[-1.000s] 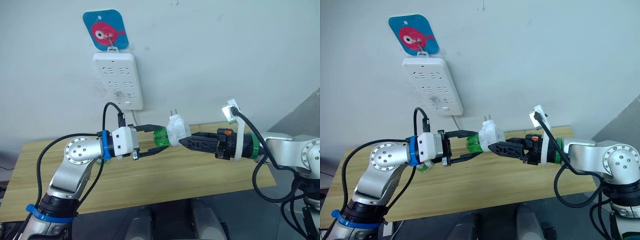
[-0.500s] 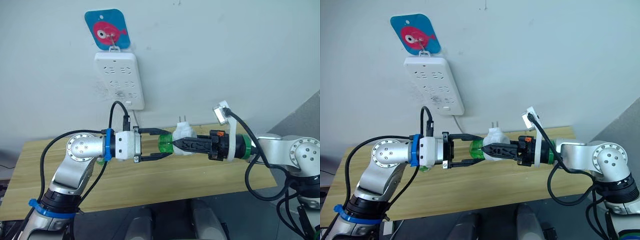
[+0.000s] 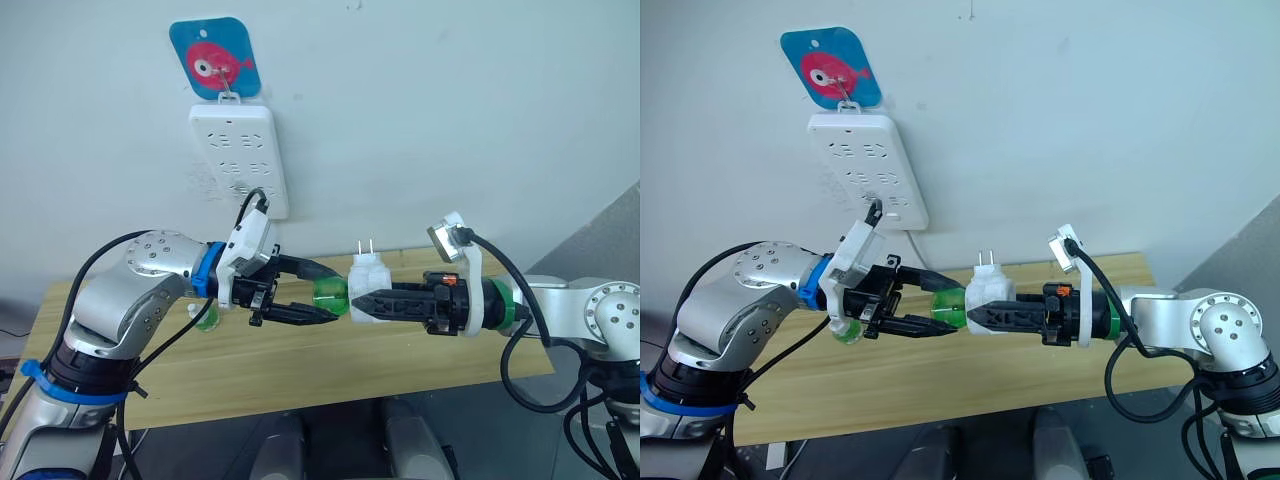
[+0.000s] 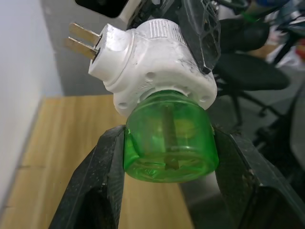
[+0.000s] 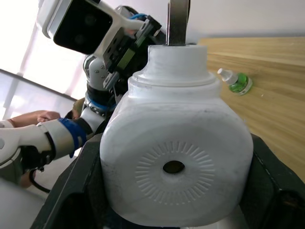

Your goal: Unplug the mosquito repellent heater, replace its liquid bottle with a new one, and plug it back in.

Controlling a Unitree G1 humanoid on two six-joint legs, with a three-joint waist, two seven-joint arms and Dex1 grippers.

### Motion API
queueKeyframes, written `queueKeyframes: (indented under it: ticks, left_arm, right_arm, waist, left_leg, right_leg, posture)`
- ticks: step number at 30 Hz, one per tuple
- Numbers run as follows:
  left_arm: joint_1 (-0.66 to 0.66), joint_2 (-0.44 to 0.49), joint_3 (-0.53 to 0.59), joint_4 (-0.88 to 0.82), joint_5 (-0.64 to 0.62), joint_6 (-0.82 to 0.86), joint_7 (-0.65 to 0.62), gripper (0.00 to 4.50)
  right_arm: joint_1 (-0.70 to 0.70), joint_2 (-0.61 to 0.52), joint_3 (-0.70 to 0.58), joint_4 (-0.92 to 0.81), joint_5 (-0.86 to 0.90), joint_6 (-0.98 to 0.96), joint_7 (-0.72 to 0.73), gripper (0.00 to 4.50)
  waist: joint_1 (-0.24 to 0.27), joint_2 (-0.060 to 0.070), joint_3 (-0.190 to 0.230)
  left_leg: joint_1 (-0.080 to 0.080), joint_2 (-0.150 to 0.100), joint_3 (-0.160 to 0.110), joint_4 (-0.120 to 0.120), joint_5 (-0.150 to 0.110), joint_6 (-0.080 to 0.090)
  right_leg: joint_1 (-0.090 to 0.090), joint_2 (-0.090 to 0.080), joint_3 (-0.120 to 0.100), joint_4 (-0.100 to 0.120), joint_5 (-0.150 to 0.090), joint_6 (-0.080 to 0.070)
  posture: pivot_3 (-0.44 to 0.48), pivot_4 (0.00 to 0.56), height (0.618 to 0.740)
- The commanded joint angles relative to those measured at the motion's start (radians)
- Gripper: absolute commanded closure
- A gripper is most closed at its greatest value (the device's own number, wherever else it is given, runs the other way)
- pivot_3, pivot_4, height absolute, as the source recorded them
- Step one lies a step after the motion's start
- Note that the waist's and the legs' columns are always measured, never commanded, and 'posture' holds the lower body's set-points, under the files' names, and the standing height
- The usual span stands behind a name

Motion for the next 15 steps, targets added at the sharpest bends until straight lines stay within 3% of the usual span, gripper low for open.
queueKeyframes:
  ticks: [1,6,10,15]
  left_arm:
    - [0.012,-0.039,0.027,0.021,0.048,-0.115,-0.011,1.51]
    - [0.131,-0.136,0.06,0.064,0.222,-0.537,-0.022,0.03]
    - [0.258,-0.193,0.107,0.055,0.247,-0.69,0.023,0.0]
    - [0.26,-0.254,0.118,0.082,0.302,-0.844,0.081,0.0]
  right_arm:
    - [0.008,0.006,-0.027,-0.042,0.039,-0.028,0.04,1.48]
    - [0.025,0.013,-0.045,-0.041,0.039,-0.063,0.026,1.48]
    - [0.034,0.015,-0.05,-0.044,0.039,-0.076,0.016,1.48]
    - [0.031,0.017,-0.047,-0.044,0.039,-0.078,0.014,1.48]
  waist:
    - [0.0,0.0,0.0]
    - [0.001,0.0,0.0]
    - [0.006,0.0,0.0]
    - [0.026,0.0,0.0]
  left_leg:
    - [0.0,0.0,0.0,0.0,0.0,0.0]
    - [0.0,0.0,0.001,0.0,0.0,0.0]
    - [0.0,0.0,0.001,0.0,0.0,0.0]
    - [-0.001,0.0,0.001,0.001,0.0,0.0]
  right_leg:
    - [0.0,0.0,0.0,0.0,0.0,0.0]
    - [0.0,0.0,0.001,-0.001,0.0,0.0]
    - [-0.001,-0.001,0.002,-0.001,0.0,0.0]
    - [0.0,-0.001,0.001,-0.001,0.001,0.0]
  posture:
    - [-0.081,0.221,0.74]
    - [-0.089,0.218,0.74]
    - [-0.09,0.219,0.74]
    - [-0.08,0.223,0.74]
